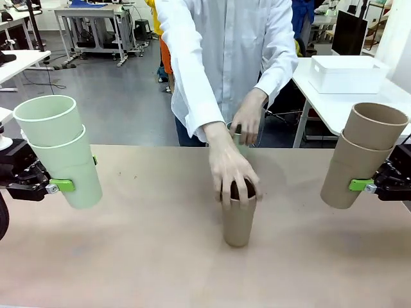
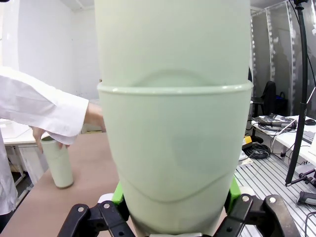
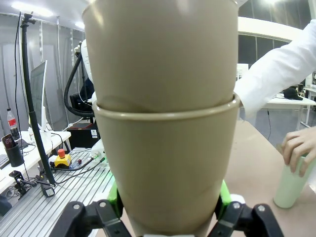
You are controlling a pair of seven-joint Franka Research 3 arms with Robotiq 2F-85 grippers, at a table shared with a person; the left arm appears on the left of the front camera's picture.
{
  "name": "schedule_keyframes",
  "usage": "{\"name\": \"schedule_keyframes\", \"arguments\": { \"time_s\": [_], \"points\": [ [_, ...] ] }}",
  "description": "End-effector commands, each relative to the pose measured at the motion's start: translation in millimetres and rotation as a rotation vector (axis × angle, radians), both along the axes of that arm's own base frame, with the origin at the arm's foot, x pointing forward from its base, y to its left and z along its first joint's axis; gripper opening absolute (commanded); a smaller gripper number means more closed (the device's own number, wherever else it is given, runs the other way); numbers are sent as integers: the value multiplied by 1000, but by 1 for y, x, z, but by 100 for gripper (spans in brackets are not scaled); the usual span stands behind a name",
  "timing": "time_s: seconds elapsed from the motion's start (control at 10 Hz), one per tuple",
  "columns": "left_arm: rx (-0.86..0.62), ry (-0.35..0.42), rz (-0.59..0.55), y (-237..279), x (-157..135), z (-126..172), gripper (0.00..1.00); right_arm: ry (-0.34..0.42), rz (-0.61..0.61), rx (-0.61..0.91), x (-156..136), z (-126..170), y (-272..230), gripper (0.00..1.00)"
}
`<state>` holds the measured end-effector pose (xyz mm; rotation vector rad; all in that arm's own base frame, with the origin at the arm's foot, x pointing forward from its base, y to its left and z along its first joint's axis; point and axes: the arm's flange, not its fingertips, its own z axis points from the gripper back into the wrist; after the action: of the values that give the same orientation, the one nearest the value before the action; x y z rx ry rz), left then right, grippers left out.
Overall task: Stack the cups and store them in the basket.
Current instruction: Place the stack of Reusable plastic cups into the Pantry Basket.
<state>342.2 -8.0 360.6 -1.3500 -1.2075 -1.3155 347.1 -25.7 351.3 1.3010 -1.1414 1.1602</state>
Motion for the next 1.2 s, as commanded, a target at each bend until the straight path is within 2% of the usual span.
{"name": "schedule_keyframes", "arguments": {
  "time_s": [0.0, 1.1],
  "points": [
    [-5, 1, -6, -2, 0, 2, 85, -8, -4, -1, 0, 3, 0, 85],
    [-5, 1, -6, -2, 0, 2, 85, -8, -4, -1, 0, 3, 0, 85]
  ]
}}
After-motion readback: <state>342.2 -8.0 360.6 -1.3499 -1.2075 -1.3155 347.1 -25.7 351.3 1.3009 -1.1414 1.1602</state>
